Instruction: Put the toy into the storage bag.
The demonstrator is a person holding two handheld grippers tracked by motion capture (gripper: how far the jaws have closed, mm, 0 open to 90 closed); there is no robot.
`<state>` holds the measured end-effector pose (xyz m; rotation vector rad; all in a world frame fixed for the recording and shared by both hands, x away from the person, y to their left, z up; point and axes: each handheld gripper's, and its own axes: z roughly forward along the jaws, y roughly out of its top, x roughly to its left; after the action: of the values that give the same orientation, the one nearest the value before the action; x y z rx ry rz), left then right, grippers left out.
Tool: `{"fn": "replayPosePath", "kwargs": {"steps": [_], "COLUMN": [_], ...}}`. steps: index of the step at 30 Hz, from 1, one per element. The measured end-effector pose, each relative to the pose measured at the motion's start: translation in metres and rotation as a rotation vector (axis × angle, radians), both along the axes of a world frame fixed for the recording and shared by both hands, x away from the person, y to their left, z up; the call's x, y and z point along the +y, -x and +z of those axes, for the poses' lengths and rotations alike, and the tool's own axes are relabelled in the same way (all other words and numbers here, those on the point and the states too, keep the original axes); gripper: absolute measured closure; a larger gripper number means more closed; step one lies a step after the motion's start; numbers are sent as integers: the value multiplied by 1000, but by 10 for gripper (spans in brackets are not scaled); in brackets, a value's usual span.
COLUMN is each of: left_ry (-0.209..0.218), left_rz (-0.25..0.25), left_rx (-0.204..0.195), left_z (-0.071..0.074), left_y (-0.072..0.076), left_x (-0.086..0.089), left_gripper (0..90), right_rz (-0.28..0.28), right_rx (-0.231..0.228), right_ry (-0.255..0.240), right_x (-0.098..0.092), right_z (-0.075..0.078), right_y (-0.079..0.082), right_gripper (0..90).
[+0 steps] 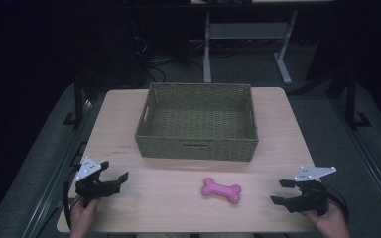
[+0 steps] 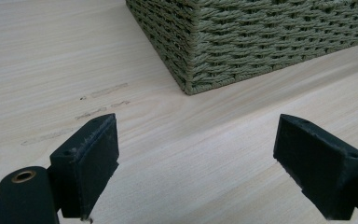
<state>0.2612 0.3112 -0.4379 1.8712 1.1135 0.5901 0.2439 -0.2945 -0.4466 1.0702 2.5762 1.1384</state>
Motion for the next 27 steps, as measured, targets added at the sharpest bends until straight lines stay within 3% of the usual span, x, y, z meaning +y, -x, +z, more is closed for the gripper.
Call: {"fn": "replayPosePath", "kwargs": {"steps": [6,27], "left_ry": [-7,-12], "left_rz": [-7,-11], "left_rx": [-1,0], "left_z": [0,0], "left_y": [0,-1], "left_x": [-2,-2], "left_gripper": [134,134], "right_rz": [27,110], "right_rx": [-6,42], "right_ry": [12,71], "right_x": [5,30], "right_z": [8,25], "right_y": [-5,-25], "right_gripper": [277,244]}}
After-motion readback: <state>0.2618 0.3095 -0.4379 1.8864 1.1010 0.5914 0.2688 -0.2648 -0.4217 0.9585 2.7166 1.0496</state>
